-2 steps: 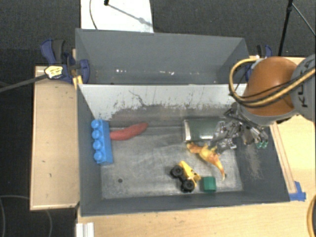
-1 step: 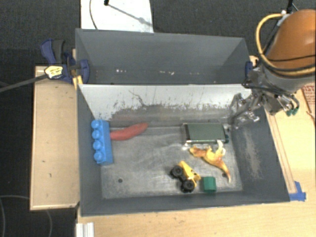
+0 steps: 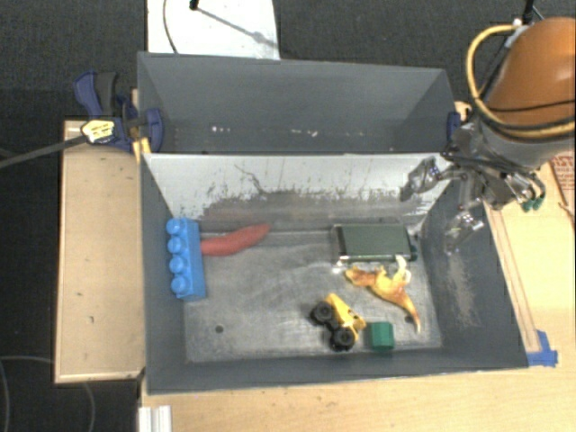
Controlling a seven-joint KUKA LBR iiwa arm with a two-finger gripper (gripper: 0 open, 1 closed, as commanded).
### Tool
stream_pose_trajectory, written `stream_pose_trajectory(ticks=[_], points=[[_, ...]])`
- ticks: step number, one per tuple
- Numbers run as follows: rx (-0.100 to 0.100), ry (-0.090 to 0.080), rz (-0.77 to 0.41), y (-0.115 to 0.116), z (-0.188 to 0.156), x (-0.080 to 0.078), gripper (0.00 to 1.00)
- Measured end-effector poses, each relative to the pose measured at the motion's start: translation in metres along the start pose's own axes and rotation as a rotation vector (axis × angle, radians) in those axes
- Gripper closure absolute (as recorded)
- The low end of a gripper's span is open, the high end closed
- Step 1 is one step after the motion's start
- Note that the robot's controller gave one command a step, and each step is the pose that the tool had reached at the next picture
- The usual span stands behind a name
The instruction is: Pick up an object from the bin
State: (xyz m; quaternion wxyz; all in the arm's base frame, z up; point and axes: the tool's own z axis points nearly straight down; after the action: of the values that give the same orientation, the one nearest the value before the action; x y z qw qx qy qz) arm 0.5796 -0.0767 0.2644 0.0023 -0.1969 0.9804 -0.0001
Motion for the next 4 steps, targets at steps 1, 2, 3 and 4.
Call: stream_pose_trajectory(ticks=[1, 2, 3, 4], points=[[0.000, 0.000, 0.001, 0.000, 0.000, 0.000, 0.00], [0.003, -0.004, 0.072, 0.019, 0.037, 0.000, 0.00], [0.001, -0.003, 0.088, 0.022, 0.096, 0.007, 0.00], [-0.002, 0.004, -0.026, 0.006, 0.137, 0.013, 0.00]])
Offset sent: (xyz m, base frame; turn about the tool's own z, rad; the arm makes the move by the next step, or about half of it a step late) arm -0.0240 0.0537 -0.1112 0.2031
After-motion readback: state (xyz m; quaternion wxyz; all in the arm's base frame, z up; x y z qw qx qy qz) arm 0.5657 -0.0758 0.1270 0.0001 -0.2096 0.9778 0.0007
